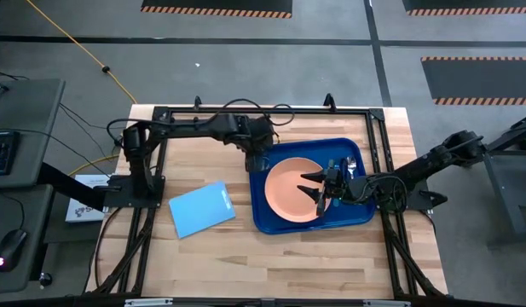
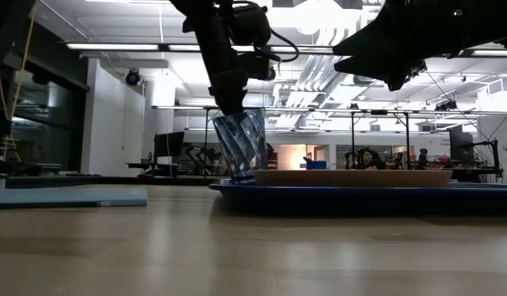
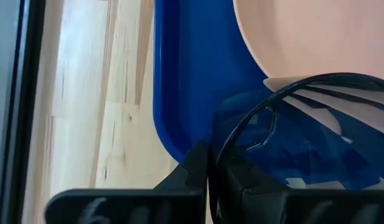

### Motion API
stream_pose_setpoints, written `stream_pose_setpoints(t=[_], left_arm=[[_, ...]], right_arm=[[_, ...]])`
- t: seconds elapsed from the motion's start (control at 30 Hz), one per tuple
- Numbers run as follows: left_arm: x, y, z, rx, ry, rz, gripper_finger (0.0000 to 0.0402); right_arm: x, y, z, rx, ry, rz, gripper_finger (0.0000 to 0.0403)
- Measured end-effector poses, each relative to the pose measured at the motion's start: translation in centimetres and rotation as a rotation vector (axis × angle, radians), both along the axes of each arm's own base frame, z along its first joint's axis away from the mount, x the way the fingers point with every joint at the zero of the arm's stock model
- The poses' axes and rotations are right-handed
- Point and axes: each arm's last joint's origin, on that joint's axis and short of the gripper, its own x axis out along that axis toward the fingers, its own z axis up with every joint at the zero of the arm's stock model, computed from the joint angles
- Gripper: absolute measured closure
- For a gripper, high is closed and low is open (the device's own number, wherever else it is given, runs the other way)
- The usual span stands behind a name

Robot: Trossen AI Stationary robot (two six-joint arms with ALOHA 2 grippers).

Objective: Pick and place plate/cup/fork/spoon on tray
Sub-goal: Put the blue glass on the blue serving tray to the top left of the pink plate

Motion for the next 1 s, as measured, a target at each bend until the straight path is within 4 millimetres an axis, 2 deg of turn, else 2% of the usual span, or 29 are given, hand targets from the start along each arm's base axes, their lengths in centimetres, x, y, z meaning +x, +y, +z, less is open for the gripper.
stream_pose_setpoints(t=[0.27, 1.0], left_arm=[[-0.10, 0.42, 0.00, -0.023, -0.008, 0.004, 0.0382], [-0.16, 0.54, -0.63, -0.056, -0.021, 0.011, 0.0386]], right_arm=[[0.00, 0.00, -0.01, 0.000, 0.001, 0.000, 0.0219], [0.00, 0.00, -0.01, -0.001, 0.001, 0.000, 0.0219]])
